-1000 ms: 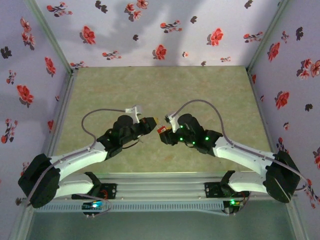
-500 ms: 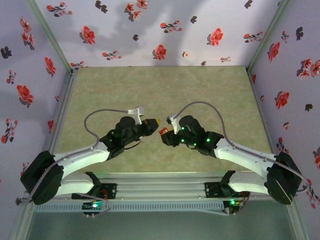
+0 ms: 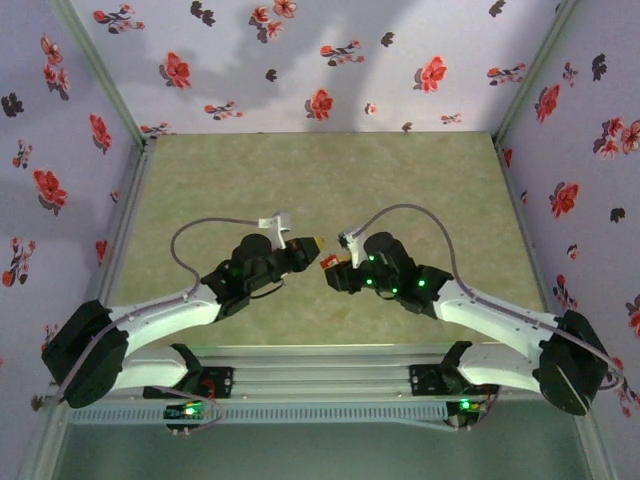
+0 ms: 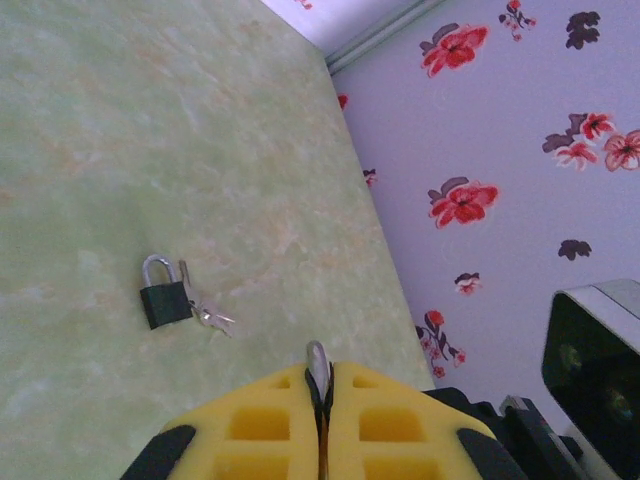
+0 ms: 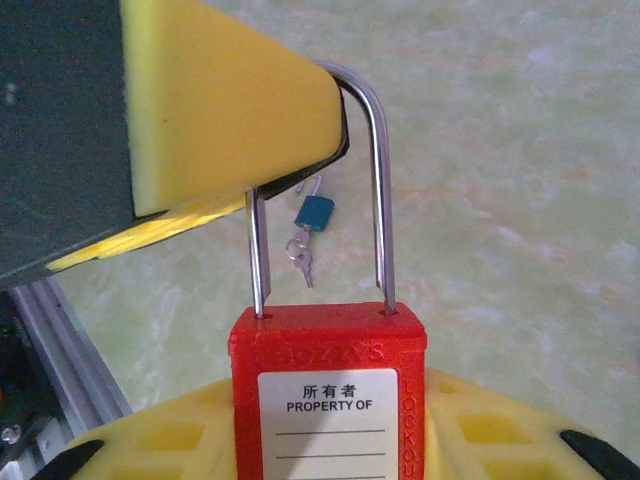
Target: Lock with the key
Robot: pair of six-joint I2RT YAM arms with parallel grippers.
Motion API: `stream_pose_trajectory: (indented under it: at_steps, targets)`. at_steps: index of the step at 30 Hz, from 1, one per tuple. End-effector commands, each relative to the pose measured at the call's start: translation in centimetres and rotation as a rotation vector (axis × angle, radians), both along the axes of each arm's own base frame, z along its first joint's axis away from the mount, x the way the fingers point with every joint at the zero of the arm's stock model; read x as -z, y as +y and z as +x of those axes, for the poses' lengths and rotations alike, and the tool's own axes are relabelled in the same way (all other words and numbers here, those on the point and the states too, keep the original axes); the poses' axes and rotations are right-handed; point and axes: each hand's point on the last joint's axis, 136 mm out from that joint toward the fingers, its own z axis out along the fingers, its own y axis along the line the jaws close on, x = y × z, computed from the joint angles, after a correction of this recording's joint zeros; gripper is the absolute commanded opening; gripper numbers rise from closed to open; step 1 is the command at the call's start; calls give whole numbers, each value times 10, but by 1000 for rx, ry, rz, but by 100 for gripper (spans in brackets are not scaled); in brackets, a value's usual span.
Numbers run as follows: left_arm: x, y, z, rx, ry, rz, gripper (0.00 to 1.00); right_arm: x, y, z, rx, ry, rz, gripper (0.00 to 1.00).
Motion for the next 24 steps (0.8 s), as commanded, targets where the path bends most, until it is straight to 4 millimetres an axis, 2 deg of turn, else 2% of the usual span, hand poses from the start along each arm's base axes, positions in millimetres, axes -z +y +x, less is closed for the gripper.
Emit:
stream_pose_trajectory:
  at_steps: [1,7,14,20,24]
  targets:
    - [58,-18,-62,270,119,152,0,-97,-18,60,255,-233,288,0]
    - [59,-27,-68,303,124,170,0,-100,-20,61,259,-235,291,0]
    - [56,-25,-67,304,117,205,0,-98,-22,61,264,-234,276,0]
    - [54,-16,-62,273,104,263,0,-93,-25,62,279,-235,259,0]
    - [49,-12,-59,260,95,274,6,-93,-26,61,276,-238,255,0]
